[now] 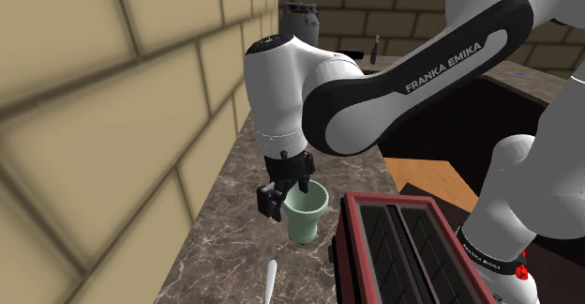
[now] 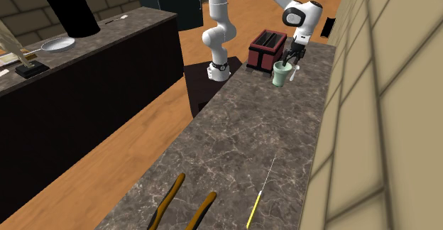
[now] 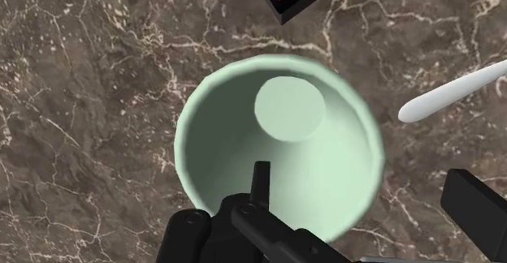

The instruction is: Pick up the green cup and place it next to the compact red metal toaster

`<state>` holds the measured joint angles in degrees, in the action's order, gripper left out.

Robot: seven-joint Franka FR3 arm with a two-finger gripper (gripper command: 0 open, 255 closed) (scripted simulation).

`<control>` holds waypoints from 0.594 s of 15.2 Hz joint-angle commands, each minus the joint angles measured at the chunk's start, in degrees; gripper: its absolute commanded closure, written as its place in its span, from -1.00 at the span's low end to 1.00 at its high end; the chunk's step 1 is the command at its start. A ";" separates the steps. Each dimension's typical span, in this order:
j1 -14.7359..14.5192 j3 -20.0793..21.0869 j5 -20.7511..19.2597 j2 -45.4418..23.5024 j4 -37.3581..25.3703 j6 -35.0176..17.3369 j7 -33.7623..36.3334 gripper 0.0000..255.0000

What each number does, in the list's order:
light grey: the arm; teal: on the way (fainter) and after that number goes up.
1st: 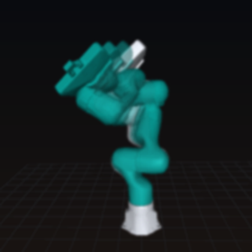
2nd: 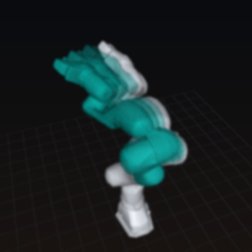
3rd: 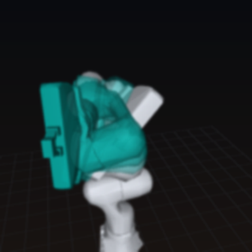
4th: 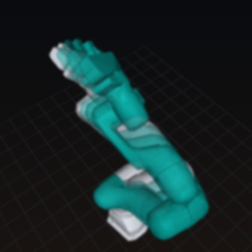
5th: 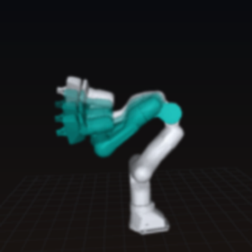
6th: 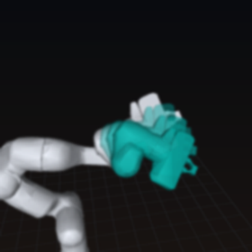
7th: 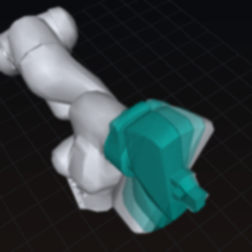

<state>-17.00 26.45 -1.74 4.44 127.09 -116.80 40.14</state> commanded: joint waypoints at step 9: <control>-0.14 -0.03 0.82 1.58 -3.59 5.06 -0.48 -1.00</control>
<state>-17.14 26.42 -0.92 6.01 123.50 -111.75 39.66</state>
